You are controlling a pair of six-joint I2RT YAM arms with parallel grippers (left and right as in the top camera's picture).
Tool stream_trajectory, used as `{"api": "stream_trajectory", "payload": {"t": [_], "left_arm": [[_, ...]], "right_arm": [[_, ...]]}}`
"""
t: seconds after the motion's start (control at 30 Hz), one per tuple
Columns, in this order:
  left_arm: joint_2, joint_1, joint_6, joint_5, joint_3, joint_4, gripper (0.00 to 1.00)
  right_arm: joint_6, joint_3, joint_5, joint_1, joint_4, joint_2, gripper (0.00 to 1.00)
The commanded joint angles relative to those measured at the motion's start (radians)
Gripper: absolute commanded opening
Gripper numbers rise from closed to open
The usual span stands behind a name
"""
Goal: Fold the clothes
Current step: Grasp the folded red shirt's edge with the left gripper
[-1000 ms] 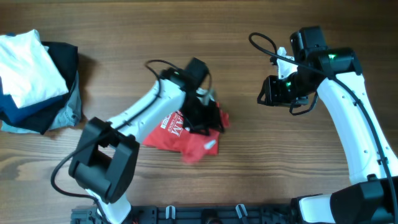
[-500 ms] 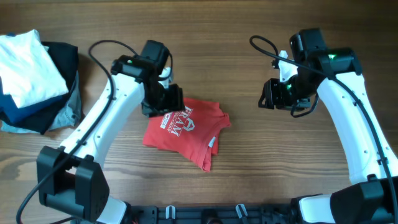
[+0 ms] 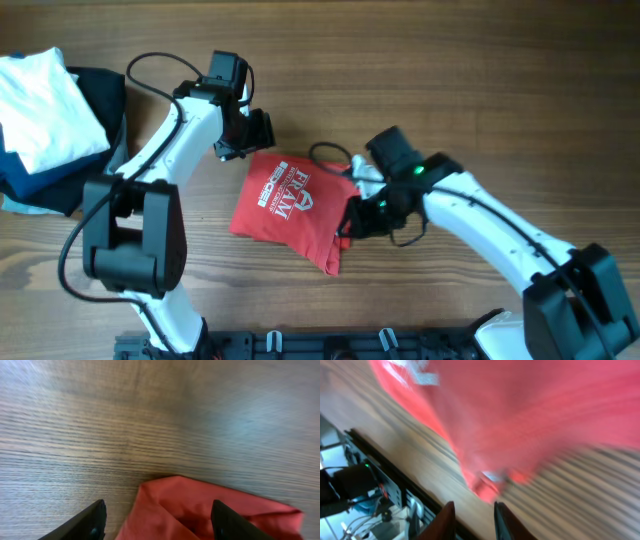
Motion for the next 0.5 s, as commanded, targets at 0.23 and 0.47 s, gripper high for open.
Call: {"api": "stream_trajectory", "payload": {"t": [0.23,0.47], "left_arm": [[0.124,0.001,0.019,-0.044,-0.015,-0.243,0.57],[0.124,0.001,0.003,-0.066,-0.036,-0.467,0.45]], "right_arm": [[0.29,-0.067,0.217,0.121,0.207,0.142,0.23],[0.28,-0.065,0.553,0.03,0.261,0.166,0.23]]}}
